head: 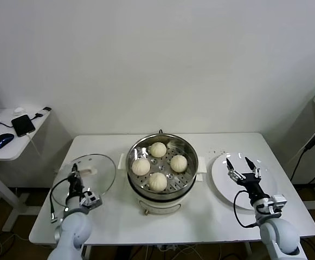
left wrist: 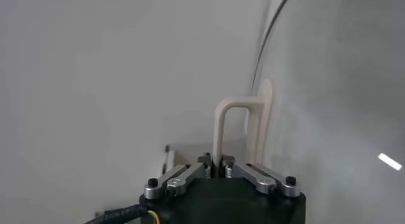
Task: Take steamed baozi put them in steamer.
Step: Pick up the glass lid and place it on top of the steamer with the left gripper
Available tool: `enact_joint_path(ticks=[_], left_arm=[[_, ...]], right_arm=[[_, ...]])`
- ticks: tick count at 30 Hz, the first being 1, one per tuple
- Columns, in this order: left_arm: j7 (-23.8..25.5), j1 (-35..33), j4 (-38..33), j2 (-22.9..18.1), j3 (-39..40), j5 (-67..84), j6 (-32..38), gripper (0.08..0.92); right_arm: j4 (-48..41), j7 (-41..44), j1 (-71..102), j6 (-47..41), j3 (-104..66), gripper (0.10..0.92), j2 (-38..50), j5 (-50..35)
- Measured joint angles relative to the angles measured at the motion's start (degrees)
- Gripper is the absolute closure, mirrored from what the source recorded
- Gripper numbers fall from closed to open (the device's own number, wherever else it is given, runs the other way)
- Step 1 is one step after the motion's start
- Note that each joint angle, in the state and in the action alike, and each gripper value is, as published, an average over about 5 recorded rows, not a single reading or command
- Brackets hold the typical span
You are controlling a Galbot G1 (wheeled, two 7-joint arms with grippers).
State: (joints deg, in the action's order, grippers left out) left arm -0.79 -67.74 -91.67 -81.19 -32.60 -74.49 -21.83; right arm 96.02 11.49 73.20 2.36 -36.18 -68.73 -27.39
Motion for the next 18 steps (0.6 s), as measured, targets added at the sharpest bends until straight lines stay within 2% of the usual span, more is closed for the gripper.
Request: enact_joint_path(ticks=[10,18], left_arm=[[8.7,-0.5,-12.7,-1.1,1.4,-4.8,-11.4,0.838],[15.7,0.1,-21.2,-3.6,5.6,-9.8,-17.0,0.838]], right_arm=[[-0.2,-0.3,-0.2,-0.2,-0.7,0.203,0.6,-0.8],[-0.9,-0.5,-0.1,0.3,-0.8,0.203,1.2,-1.2]])
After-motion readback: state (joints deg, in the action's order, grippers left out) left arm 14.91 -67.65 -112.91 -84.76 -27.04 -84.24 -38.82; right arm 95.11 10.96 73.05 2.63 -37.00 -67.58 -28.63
